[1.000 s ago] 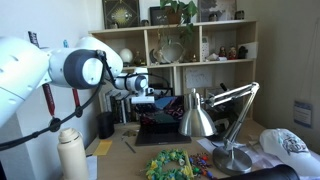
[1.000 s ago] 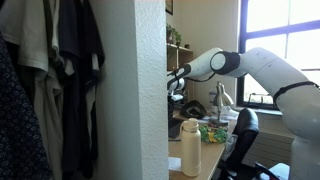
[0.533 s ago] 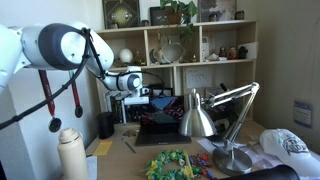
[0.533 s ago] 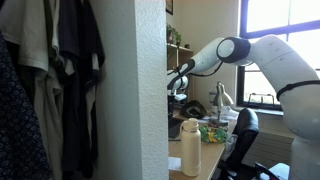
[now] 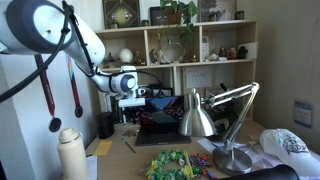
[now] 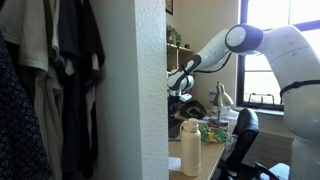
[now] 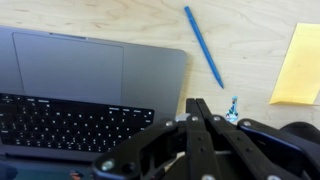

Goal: Press a button on the keyboard

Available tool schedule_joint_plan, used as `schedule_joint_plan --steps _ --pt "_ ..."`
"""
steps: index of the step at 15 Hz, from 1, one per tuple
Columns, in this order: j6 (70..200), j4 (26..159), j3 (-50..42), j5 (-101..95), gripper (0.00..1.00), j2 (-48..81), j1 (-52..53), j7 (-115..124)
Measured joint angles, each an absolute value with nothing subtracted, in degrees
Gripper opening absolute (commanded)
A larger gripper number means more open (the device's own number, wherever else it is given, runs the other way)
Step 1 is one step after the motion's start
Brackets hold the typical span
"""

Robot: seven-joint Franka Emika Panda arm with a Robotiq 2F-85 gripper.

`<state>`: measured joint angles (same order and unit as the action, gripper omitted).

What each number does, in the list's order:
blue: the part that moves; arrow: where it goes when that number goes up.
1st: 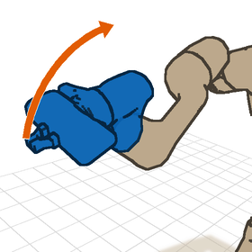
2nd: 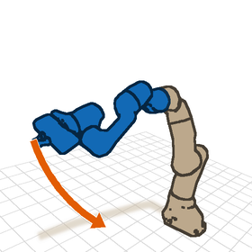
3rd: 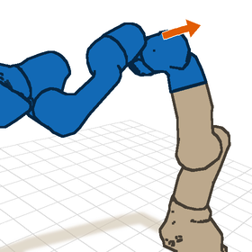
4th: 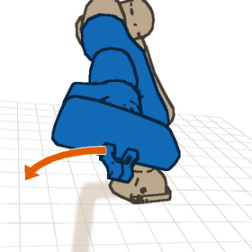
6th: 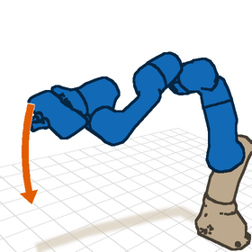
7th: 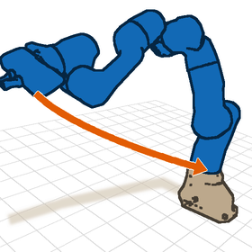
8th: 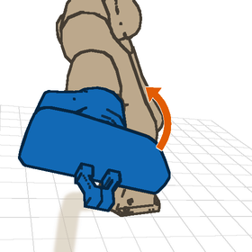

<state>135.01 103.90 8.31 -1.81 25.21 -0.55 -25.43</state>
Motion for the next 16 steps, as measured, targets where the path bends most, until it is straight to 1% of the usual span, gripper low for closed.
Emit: schedule_joint_plan --steps 4,8,9,11,12,16 --pt "138.0 109.8 7.6 -1.7 0.04 21.0 -0.7 -25.3" --pt "139.6 113.3 7.5 -0.8 0.06 18.4 -1.2 -25.3" --pt "139.7 113.8 7.4 -0.8 0.3 18.0 -1.2 -25.3" --pt "139.7 114.3 7.4 -0.7 0.33 17.6 -1.4 -25.3" --pt "139.7 114.4 7.4 -0.7 0.38 17.4 -1.4 -25.3" --pt "139.7 114.5 7.4 -0.7 0.68 17.0 -1.6 -25.3"
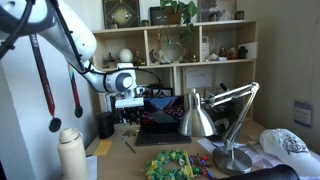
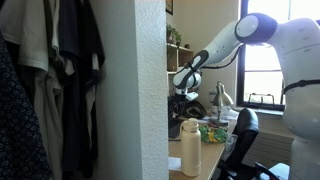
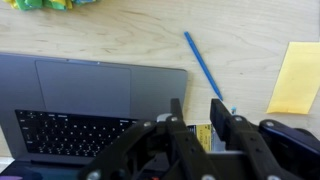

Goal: Press a button on the keyboard

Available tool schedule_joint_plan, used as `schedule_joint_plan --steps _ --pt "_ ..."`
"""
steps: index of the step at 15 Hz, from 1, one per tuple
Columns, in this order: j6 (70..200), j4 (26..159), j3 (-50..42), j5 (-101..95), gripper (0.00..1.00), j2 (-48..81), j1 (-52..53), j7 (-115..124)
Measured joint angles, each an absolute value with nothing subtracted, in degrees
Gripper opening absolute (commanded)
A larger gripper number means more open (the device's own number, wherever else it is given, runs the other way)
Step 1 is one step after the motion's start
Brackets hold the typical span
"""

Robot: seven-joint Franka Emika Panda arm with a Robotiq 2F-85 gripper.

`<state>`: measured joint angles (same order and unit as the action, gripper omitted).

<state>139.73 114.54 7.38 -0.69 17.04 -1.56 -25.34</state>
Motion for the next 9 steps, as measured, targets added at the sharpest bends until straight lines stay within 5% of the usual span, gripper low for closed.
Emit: schedule_joint_plan --steps 4,9 --pt "139.9 114.5 7.4 -0.7 0.99 17.0 -1.6 -25.3" --pt "140.1 114.5 7.4 -0.7 1.0 17.0 -1.6 -25.3"
